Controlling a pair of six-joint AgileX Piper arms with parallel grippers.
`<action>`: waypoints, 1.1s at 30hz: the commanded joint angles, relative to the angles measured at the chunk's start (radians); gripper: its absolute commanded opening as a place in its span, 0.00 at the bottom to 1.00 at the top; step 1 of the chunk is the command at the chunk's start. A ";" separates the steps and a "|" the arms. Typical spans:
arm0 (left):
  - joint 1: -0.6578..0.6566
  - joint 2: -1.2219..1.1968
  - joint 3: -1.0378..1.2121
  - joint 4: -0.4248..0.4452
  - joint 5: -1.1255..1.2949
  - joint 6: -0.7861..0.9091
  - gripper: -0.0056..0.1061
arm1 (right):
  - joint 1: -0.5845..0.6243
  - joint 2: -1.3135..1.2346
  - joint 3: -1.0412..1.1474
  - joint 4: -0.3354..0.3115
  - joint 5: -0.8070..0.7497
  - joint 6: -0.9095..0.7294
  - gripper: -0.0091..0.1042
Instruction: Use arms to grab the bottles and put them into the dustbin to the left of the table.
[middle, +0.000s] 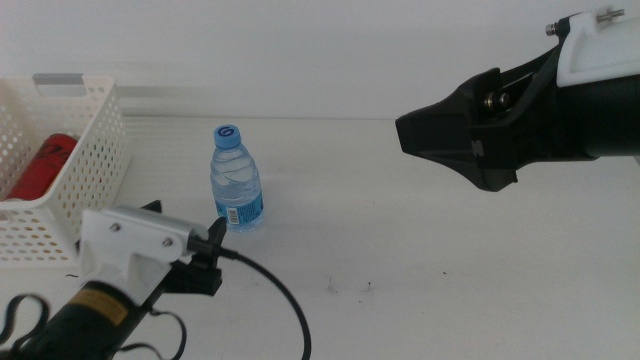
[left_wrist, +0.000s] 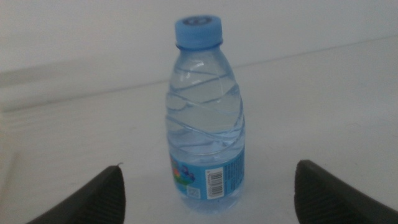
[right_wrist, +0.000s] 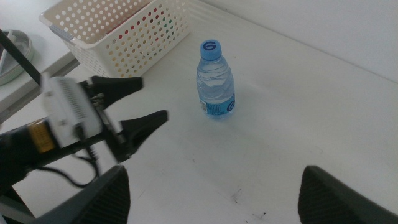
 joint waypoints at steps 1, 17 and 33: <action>0.044 0.064 -0.043 0.088 -0.031 -0.073 0.87 | 0.002 -0.004 -0.006 -0.011 -0.004 -0.003 0.88; 0.247 0.401 -0.369 0.454 -0.016 -0.232 0.87 | 0.002 -0.004 -0.006 -0.011 -0.004 -0.003 0.88; 0.247 0.616 -0.590 0.480 -0.016 -0.266 0.87 | 0.002 -0.004 -0.006 -0.011 -0.004 -0.003 0.88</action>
